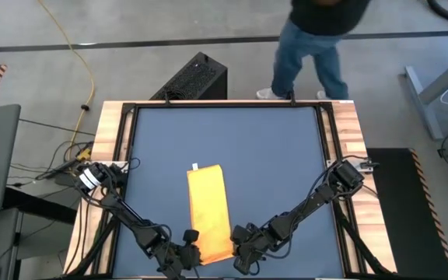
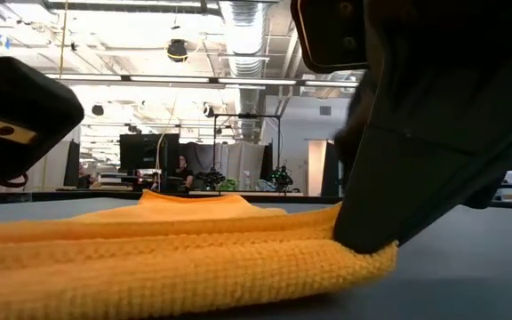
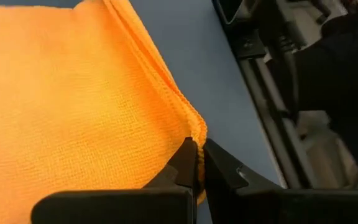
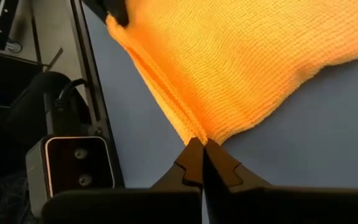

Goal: Roll towel into tight, uniform cylinder
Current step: Roll the orange towel

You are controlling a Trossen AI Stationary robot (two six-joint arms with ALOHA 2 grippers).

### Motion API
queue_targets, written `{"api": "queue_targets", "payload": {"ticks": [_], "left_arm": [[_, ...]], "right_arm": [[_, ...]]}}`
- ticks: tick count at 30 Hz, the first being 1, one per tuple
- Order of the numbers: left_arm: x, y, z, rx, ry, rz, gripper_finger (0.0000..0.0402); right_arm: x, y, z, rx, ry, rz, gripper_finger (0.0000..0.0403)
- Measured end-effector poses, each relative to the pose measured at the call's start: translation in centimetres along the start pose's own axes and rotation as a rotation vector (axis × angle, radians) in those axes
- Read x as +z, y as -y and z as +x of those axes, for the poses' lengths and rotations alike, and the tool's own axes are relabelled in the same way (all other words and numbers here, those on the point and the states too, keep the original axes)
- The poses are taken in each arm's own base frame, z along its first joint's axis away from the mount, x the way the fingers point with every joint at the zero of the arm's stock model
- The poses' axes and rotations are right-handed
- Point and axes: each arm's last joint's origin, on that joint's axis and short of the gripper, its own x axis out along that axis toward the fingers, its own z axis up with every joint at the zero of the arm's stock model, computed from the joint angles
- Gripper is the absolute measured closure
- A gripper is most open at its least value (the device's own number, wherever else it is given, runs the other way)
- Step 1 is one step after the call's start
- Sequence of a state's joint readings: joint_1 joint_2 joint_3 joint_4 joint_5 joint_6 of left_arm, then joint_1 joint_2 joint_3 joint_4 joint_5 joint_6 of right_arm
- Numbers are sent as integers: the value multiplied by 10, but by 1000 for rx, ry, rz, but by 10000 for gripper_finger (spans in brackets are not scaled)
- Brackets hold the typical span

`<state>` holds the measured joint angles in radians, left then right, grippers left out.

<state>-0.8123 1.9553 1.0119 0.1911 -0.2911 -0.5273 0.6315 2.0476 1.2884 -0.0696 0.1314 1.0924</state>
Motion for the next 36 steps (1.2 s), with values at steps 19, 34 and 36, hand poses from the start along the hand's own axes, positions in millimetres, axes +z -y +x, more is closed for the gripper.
{"api": "queue_targets", "payload": {"ticks": [19, 34, 36], "left_arm": [[11, -22, 6, -81, -101, -352, 401], [11, -26, 7, -117, -149, -439, 401], [12, -25, 7, -124, -151, -438, 401]], "right_arm": [[11, 7, 2, -22, 17, 44, 377], [9, 15, 2, -115, 29, 9, 317], [9, 16, -1, -123, -4, -1, 307]]}}
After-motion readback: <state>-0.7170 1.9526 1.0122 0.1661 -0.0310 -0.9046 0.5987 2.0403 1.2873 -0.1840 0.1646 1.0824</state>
